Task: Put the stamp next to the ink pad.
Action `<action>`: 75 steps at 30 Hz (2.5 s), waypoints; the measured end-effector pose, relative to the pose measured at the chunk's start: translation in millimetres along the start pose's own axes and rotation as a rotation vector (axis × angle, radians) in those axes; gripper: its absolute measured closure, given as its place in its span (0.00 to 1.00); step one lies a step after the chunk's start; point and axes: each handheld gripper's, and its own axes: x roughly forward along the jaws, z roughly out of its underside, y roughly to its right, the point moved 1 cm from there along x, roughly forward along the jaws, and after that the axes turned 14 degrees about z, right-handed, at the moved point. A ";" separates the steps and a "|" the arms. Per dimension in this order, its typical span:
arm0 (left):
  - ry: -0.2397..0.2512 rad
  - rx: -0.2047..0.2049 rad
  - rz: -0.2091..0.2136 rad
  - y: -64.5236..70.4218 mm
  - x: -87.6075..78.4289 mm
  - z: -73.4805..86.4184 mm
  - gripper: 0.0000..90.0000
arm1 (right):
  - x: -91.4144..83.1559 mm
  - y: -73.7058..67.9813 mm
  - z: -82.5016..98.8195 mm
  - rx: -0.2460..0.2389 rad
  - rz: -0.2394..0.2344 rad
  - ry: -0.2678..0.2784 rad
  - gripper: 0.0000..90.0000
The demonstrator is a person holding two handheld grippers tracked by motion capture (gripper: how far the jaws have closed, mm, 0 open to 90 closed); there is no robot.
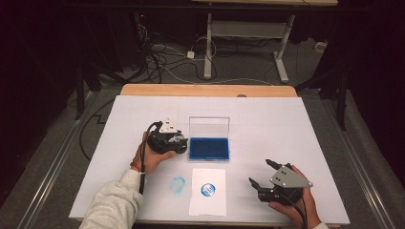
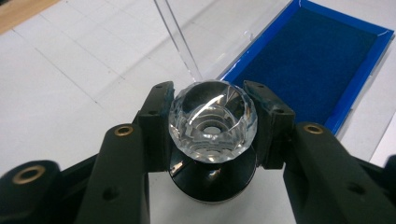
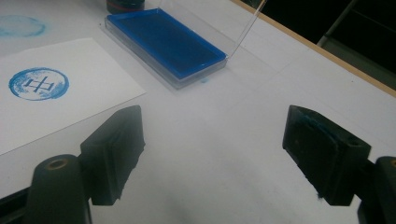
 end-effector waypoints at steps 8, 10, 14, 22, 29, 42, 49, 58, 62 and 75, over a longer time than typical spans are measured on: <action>0.004 -0.012 0.005 -1.0 0.6 0.3 0.60 | 0.4 -0.7 -0.2 -0.003 -0.008 -0.007 0.24; 0.002 -0.019 0.007 -0.9 0.7 0.1 0.60 | 0.3 -1.2 -0.4 -0.006 -0.008 -0.007 0.24; 0.003 -0.026 0.008 -1.3 0.7 0.1 0.60 | 1.1 -1.9 0.0 -0.011 -0.013 -0.015 0.24; 0.004 -0.016 0.000 -0.2 1.0 -0.2 0.60 | 2.0 -4.6 0.1 -0.029 -0.026 -0.027 0.24; 0.022 0.002 -0.009 2.6 -2.7 -1.8 0.57 | 3.0 -6.7 1.3 -0.042 -0.042 -0.039 0.24; 0.102 0.095 -0.091 19.8 -18.6 -13.5 0.39 | 2.1 -6.8 0.6 -0.043 -0.042 -0.035 0.24; 0.128 0.111 -0.097 26.7 -21.5 -16.5 0.22 | 1.3 -6.5 0.1 -0.041 -0.039 -0.028 0.24; 0.123 0.162 -0.085 36.7 -24.0 -19.4 0.17 | -0.7 -5.4 -0.8 -0.034 -0.027 -0.016 0.24; 0.117 0.184 -0.083 41.5 -26.4 -20.7 0.17 | -1.3 -5.0 -1.0 -0.034 -0.026 -0.012 0.24; 0.134 0.238 -0.133 56.8 -33.7 -25.9 0.18 | -2.2 -5.6 -1.4 -0.038 -0.022 -0.014 0.24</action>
